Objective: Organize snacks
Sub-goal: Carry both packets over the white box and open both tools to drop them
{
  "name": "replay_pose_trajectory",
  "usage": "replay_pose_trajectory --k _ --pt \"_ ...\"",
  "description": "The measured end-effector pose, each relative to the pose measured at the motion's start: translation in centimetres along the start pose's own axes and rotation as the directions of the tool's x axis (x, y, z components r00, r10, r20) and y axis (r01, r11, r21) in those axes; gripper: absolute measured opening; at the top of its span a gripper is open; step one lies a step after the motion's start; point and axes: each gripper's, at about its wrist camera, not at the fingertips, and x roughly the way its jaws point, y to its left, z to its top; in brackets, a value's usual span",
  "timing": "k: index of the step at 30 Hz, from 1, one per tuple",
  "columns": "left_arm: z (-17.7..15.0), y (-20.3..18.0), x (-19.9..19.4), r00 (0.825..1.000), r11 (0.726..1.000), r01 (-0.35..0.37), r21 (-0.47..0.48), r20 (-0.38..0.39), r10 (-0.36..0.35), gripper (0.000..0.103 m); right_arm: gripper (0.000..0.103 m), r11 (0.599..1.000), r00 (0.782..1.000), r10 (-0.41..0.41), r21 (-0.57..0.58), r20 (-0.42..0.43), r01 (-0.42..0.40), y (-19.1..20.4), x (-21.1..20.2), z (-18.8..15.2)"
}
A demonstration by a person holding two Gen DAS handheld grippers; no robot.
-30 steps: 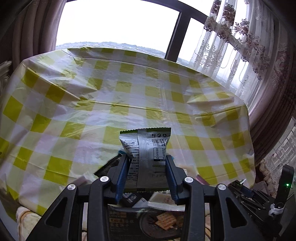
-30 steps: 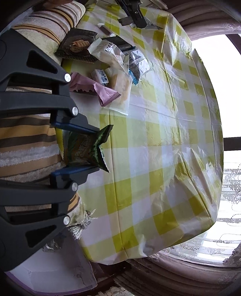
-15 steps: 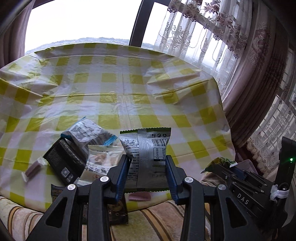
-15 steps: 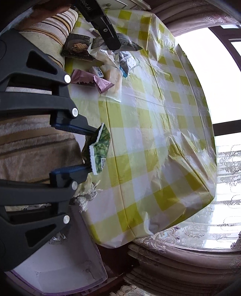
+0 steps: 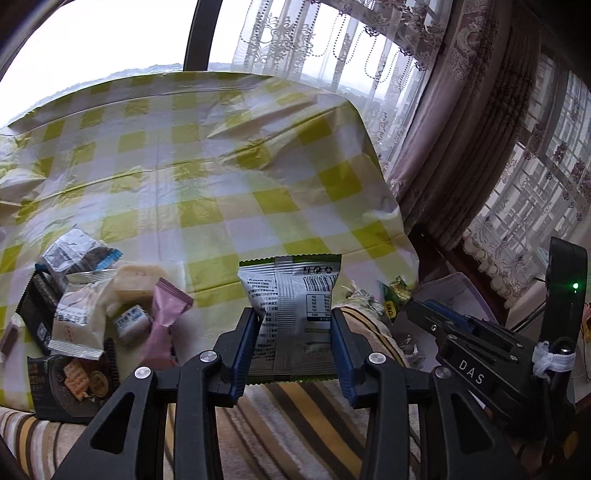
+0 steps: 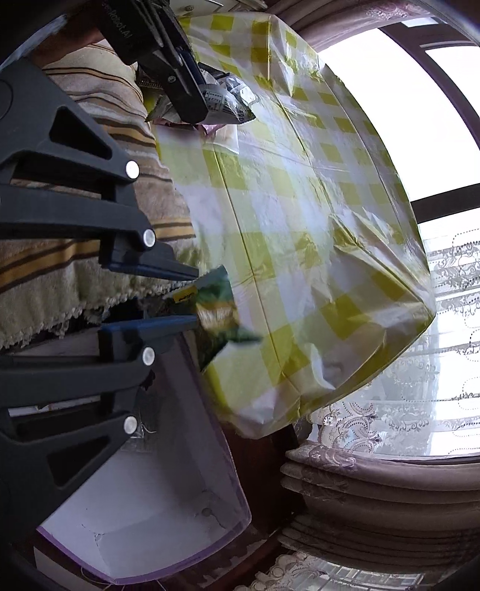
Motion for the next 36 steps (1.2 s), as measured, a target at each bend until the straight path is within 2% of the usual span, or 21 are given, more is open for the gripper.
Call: replay_pose_trajectory --k 13,22,24,26,29,30,32,36 --pt "-0.7 -6.7 2.7 0.994 0.990 0.079 0.116 -0.089 -0.069 0.040 0.023 0.990 0.997 -0.062 0.123 -0.050 0.068 -7.8 -0.2 -2.6" --pt "-1.5 -11.4 4.2 0.981 0.967 0.150 0.207 -0.155 -0.119 0.040 0.024 0.971 0.989 -0.113 0.201 -0.094 0.130 -13.2 -0.9 -3.8" --pt "-2.0 -12.4 4.7 0.971 0.957 0.187 0.221 -0.192 -0.145 0.041 0.030 0.967 0.988 -0.116 0.218 -0.100 0.135 -14.0 -0.9 -3.9" --pt "-2.4 -13.1 5.2 0.959 0.948 0.218 0.231 -0.231 -0.165 0.042 0.046 0.964 0.988 -0.118 0.229 -0.101 0.138 -14.5 -1.0 -4.1" --pt "-2.9 -13.7 5.6 0.950 0.940 0.235 0.247 -0.262 -0.169 0.049 0.062 0.963 0.989 -0.114 0.234 -0.092 0.133 -14.7 -1.4 -4.1" --pt "-2.9 -13.7 5.6 0.951 0.942 0.229 0.247 -0.263 -0.163 0.055 0.063 0.964 0.990 -0.111 0.234 -0.088 0.129 -14.8 -1.5 -4.1" --pt "-2.9 -13.5 5.4 0.953 0.947 0.223 0.234 -0.258 -0.161 0.059 0.065 0.965 0.991 -0.106 0.232 -0.085 0.124 -14.7 -1.6 -4.1" --pt "-2.8 -12.9 5.2 0.956 0.955 0.212 0.207 -0.247 -0.159 0.059 0.066 0.968 0.991 -0.099 0.222 -0.087 0.116 -14.1 -1.4 -3.9"
